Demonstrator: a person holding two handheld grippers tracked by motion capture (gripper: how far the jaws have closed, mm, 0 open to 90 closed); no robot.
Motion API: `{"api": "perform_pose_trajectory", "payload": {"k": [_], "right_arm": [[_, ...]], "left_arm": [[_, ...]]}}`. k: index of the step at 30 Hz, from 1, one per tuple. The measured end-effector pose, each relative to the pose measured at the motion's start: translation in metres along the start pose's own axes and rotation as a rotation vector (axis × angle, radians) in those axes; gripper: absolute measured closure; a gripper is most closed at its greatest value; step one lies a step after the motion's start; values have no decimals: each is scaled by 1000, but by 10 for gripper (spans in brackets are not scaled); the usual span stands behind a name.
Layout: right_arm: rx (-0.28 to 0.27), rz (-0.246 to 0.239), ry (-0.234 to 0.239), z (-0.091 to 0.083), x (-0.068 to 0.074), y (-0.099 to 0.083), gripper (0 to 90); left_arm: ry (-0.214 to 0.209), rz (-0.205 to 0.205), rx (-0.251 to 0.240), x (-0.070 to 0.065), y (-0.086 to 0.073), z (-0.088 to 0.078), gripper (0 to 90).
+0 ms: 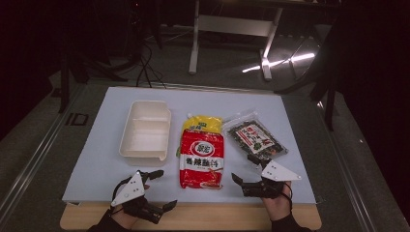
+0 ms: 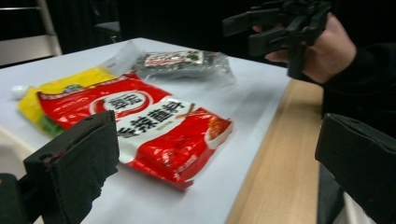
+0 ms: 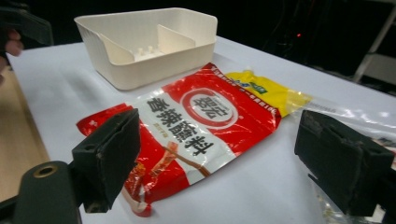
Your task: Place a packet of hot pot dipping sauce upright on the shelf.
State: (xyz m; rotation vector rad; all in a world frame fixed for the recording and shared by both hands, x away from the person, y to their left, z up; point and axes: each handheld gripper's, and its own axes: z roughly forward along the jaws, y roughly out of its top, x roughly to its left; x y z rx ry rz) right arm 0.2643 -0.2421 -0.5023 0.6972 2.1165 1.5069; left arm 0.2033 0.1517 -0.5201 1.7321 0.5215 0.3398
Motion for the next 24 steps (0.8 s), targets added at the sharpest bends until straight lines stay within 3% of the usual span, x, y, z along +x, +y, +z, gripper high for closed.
{"api": "perform_pose_trajectory", "payload": {"k": [3, 11, 16, 21, 24], "right_arm": [[1, -7, 13, 0, 3, 2, 133], [-11, -40, 12, -2, 10, 9, 131], [-27, -70, -26, -6, 11, 18, 132], [-49, -101, -28, -7, 11, 31, 127], [-59, -69, 2, -5, 8, 41, 131]], "left_arm": [[-21, -16, -10, 1, 0, 1, 6], [-25, -1, -13, 0, 0, 2, 6], [-33, -15, -18, 0, 0, 2, 7], [-27, -18, -13, 0, 0, 3, 7], [-24, -18, -4, 0, -1, 3, 7]]}}
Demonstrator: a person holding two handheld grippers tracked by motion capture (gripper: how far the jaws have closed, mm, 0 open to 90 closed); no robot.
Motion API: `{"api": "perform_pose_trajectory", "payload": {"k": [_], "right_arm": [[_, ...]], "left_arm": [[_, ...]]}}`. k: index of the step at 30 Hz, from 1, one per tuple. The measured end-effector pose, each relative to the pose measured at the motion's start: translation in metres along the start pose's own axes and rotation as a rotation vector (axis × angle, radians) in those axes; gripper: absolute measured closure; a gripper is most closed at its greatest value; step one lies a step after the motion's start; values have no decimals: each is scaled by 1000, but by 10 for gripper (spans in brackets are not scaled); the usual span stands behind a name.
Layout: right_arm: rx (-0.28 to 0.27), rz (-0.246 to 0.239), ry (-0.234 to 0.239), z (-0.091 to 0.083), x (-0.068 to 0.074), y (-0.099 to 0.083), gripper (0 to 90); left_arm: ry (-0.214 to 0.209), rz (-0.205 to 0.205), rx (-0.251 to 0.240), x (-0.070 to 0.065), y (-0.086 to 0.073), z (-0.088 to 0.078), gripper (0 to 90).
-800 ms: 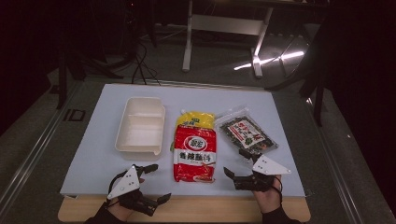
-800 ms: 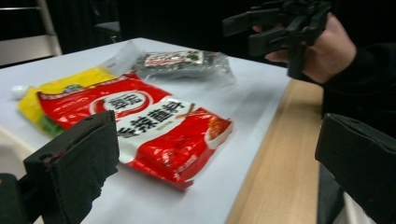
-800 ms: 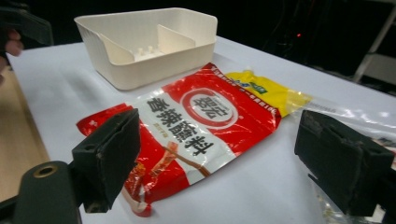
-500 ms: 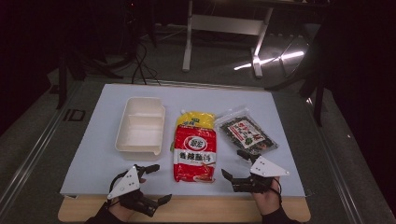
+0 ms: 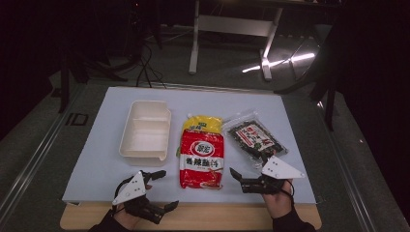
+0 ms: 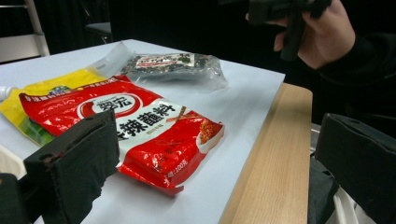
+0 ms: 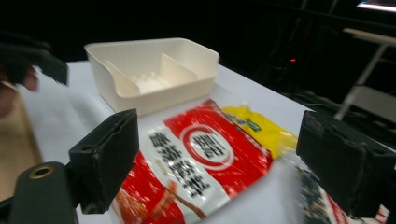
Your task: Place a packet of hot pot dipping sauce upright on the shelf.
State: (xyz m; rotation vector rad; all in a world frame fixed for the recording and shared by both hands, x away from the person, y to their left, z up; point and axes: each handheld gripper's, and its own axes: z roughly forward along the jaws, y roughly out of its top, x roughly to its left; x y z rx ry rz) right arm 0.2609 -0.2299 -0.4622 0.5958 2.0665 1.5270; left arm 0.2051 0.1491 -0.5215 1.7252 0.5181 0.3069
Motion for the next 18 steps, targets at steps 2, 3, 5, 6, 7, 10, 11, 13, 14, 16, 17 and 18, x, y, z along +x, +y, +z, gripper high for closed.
{"api": "perform_pose_trajectory", "payload": {"k": [2, 3, 5, 6, 7, 10, 11, 13, 14, 16, 17, 18], "right_arm": [[-10, 9, 16, 1, -2, 6, 135], [-11, 6, 31, 2, -3, 10, 135], [-4, 1, 31, 5, -5, 17, 132], [-4, 8, 46, 7, -6, 20, 132], [-7, 13, 67, 9, -8, 24, 131], [6, 16, 83, 17, -12, 33, 127], [4, 19, 85, 20, -15, 36, 125], [-3, 38, 95, 24, -19, 39, 122], [-4, 45, 99, 27, -21, 41, 120], [-2, 39, 89, 32, -25, 43, 110], [4, 36, 86, 36, -28, 45, 107], [8, 41, 86, 39, -30, 46, 105]], "left_arm": [[5, 0, 1, 0, 0, 0, 7], [6, -2, 4, 0, 0, 1, 7], [4, -9, 4, 1, -1, 1, 7], [4, -10, 10, 1, -1, 1, 7], [5, -10, 13, 0, -1, 2, 7], [1, -12, 20, 0, -1, 3, 7], [-1, -10, 21, 0, -2, 3, 7], [0, -9, 28, 0, -2, 3, 7], [0, -10, 29, 0, -2, 3, 7], [0, -14, 32, 1, -2, 3, 7], [1, -18, 32, 2, -3, 3, 7], [1, -21, 32, 2, -3, 3, 7]]}}
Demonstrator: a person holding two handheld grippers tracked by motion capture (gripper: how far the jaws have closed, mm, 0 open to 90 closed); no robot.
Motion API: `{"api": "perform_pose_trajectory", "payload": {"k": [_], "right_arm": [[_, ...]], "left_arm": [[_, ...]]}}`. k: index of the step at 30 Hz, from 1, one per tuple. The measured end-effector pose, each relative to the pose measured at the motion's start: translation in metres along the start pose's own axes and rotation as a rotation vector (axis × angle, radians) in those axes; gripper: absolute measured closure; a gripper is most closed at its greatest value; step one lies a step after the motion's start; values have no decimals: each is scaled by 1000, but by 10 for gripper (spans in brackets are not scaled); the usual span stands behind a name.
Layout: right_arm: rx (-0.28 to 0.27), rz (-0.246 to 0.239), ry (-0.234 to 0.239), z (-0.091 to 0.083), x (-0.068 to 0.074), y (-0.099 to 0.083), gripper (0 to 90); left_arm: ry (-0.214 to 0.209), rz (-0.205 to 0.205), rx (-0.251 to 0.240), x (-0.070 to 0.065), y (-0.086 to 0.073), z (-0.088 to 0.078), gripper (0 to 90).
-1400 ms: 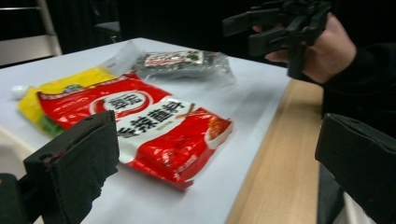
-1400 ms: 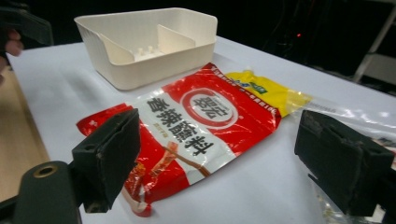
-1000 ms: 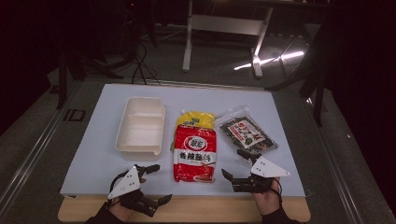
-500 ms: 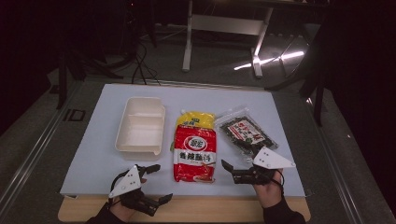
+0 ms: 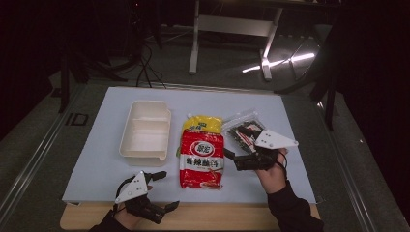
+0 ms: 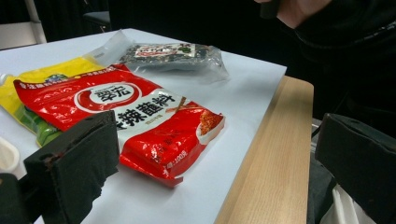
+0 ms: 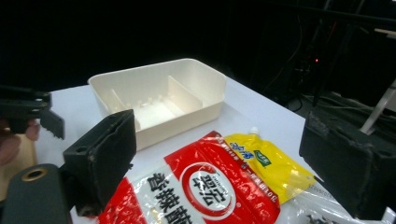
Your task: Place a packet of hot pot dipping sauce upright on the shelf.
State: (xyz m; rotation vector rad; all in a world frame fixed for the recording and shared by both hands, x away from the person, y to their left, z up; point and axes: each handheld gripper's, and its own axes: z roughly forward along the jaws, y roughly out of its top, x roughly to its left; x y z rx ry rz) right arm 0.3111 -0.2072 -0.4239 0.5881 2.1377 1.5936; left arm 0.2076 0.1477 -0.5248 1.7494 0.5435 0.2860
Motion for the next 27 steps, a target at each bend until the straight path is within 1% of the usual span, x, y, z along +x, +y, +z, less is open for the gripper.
{"api": "perform_pose_trajectory", "payload": {"k": [2, 3, 4, 5, 7, 8, 9, 11, 14, 15, 16, 17, 19, 20, 22, 23, 24, 25, 27], "right_arm": [[-6, 8, -19, 5, -4, 2, 104], [-6, 11, -17, 8, -7, 3, 102], [-23, 16, -25, 10, -9, 4, 102], [-22, 26, -16, 12, -12, 4, 101], [-17, 33, -36, 18, -18, 5, 101], [-9, 47, -28, 21, -21, 4, 102], [1, 54, -31, 24, -24, 4, 102], [10, 54, -25, 29, -29, 2, 102], [47, 57, -22, 37, -37, -2, 101], [58, 63, -17, 41, -41, -4, 101], [69, 77, -2, 44, -43, -5, 101], [82, 80, -5, 47, -46, -6, 102], [104, 101, 7, 52, -52, -10, 109], [110, 109, 2, 55, -54, -11, 110], [130, 120, 18, 60, -58, -14, 126], [145, 127, 15, 63, -60, -17, 128], [156, 132, 24, 66, -61, -18, 128], [173, 129, 20, 70, -62, -20, 129], [196, 151, 46, 76, -65, -24, 136]], "left_arm": [[0, -2, 0, 0, 0, 0, 7], [-1, -2, 1, 0, 0, 0, 7], [-1, -2, 1, 0, 0, 0, 7], [-2, -2, 0, 0, 0, 0, 7], [-5, -5, 2, 0, 0, 0, 7], [-5, -3, 5, 0, 0, 0, 7], [-5, -3, 5, 0, 0, 0, 7], [-5, -4, 9, 0, -1, 1, 7], [-6, -4, 10, 0, -1, 1, 7], [-4, -4, 14, 1, -1, 1, 7], [-4, -4, 16, 1, -1, 1, 7], [-4, -3, 19, 1, -1, 2, 7], [-4, -1, 22, 1, -1, 2, 7], [-6, 0, 23, 1, -1, 2, 7], [-6, 4, 27, 1, -1, 2, 7], [-7, 3, 27, 1, -1, 2, 7], [-8, 3, 28, 1, -2, 3, 7], [-8, 2, 31, 1, -2, 3, 7], [-10, 0, 33, 1, -2, 3, 7]]}}
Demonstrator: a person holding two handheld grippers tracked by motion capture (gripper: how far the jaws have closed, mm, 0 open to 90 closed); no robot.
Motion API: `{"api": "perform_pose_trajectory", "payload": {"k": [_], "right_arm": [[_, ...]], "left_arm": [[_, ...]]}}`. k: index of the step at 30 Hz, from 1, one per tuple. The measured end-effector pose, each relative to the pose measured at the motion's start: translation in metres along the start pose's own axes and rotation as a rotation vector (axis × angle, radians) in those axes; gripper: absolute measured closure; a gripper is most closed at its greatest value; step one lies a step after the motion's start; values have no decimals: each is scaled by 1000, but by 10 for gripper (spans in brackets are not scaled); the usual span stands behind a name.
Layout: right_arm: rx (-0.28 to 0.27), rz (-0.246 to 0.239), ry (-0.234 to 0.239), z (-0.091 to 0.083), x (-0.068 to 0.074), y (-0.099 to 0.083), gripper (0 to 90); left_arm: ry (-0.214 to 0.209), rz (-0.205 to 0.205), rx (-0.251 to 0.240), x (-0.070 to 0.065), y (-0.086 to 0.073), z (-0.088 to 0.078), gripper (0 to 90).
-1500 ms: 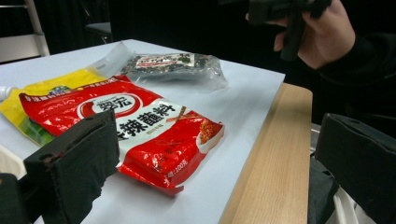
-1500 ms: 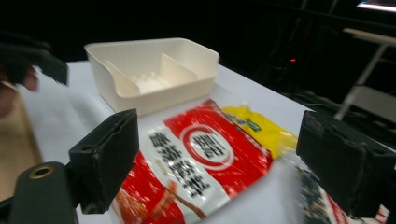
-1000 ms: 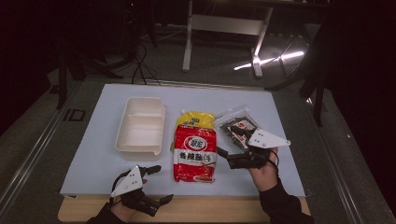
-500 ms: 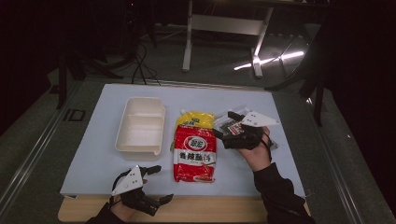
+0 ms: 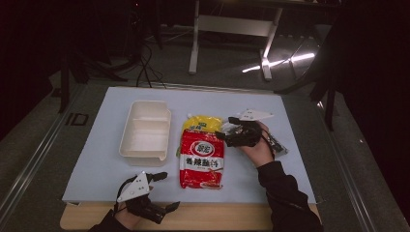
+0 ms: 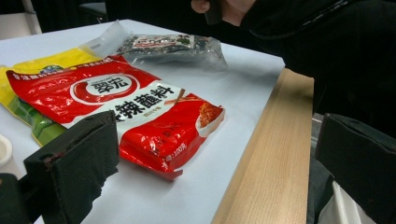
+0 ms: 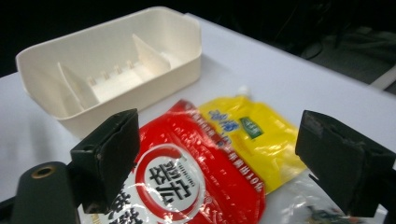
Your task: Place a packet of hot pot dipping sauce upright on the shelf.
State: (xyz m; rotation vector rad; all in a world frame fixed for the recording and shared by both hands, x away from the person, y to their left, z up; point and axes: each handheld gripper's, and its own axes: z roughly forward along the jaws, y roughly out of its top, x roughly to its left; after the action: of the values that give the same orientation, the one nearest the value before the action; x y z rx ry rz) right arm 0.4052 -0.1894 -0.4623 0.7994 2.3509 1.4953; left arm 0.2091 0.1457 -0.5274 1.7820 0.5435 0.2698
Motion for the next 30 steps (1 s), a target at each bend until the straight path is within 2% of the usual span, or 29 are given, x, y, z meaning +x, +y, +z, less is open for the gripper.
{"api": "perform_pose_trajectory", "payload": {"k": [6, 13, 18, 24, 30], "right_arm": [[96, 23, 8, 20, -10, -8, 141], [170, 41, -7, 36, -19, -17, 177], [225, 60, 2, 46, -24, -22, 201], [282, 59, 3, 57, -26, -28, 214], [318, 88, 16, 64, -32, -32, 221]], "left_arm": [[-1, 5, 6, 0, 0, 0, 7], [-5, 5, 10, 0, -1, 0, 7], [-6, 4, 15, 0, -1, 1, 7], [-7, 1, 19, -1, -2, 1, 7], [-12, 1, 24, 0, -2, 2, 7]]}}
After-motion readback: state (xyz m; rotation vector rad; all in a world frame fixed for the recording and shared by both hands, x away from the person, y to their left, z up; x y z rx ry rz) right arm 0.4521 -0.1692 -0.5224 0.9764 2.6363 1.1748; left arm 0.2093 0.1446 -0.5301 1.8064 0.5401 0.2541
